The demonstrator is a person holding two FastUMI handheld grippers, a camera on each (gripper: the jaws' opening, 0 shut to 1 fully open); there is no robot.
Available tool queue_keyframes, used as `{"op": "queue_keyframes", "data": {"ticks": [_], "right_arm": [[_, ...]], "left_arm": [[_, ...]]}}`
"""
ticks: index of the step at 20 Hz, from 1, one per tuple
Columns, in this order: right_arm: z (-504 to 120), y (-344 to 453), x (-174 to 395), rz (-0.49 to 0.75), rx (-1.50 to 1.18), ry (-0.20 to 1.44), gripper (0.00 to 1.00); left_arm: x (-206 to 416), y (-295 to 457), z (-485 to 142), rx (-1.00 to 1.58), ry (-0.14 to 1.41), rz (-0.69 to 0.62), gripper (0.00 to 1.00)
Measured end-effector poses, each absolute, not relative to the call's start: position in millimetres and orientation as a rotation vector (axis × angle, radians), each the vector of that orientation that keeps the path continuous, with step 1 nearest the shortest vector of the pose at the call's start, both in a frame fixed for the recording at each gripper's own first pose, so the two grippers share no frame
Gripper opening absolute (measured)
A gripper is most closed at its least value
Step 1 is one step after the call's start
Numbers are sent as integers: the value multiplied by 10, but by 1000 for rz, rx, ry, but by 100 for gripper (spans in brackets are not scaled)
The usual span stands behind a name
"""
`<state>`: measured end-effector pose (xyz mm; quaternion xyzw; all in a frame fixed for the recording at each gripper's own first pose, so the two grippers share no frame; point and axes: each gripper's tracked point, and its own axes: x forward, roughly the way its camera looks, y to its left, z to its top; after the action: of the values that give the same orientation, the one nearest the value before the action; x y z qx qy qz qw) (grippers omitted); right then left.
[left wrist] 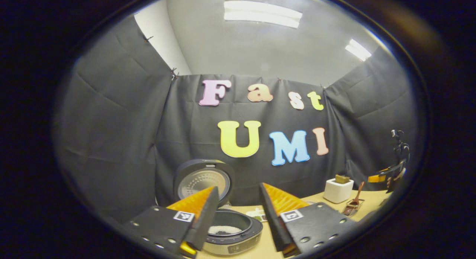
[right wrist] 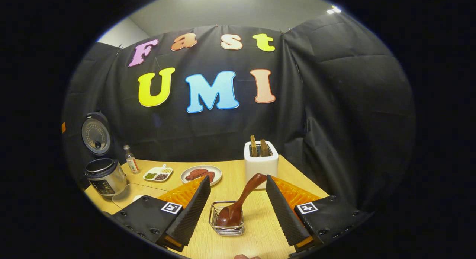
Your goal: Close the left gripper, press the button to open the rice cooker; take a wooden spoon from the chopstick holder with the right hand, scoop a spoonful of rice and pour it into the rice cooker, then put the wooden spoon back into the chopstick holder.
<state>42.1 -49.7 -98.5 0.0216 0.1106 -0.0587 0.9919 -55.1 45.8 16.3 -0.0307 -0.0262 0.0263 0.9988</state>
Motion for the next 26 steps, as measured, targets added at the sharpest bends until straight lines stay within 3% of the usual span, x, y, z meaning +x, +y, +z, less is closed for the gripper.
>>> {"op": "queue_keyframes", "data": {"ticks": [3,14,15,16,19,20,21,22,23,26], "right_arm": [[-1134,-503,519,-131,50,260,96],[-1729,-735,977,-158,167,381,97],[-1804,-757,1014,-161,177,398,93],[-1866,-782,1056,-163,186,415,98],[-1974,-764,1161,-151,230,448,96],[-1963,-737,1180,-140,251,452,84],[-1965,-700,1213,-129,274,450,87],[-1957,-680,1269,-122,296,448,69],[-1961,-660,1298,-113,319,454,70],[-2011,-707,1384,-128,382,466,39]], "left_arm": [[-550,658,-6,-75,-19,92,92],[-403,939,-739,-129,129,142,92],[-385,948,-762,-127,132,146,92],[-385,942,-785,-122,134,149,92],[-384,919,-839,-97,145,151,92],[-389,889,-852,-94,148,148,92],[-379,866,-861,-94,151,144,92],[-367,847,-884,-94,153,142,92],[-361,831,-896,-96,155,138,92],[-368,786,-939,-90,161,130,92]]}}
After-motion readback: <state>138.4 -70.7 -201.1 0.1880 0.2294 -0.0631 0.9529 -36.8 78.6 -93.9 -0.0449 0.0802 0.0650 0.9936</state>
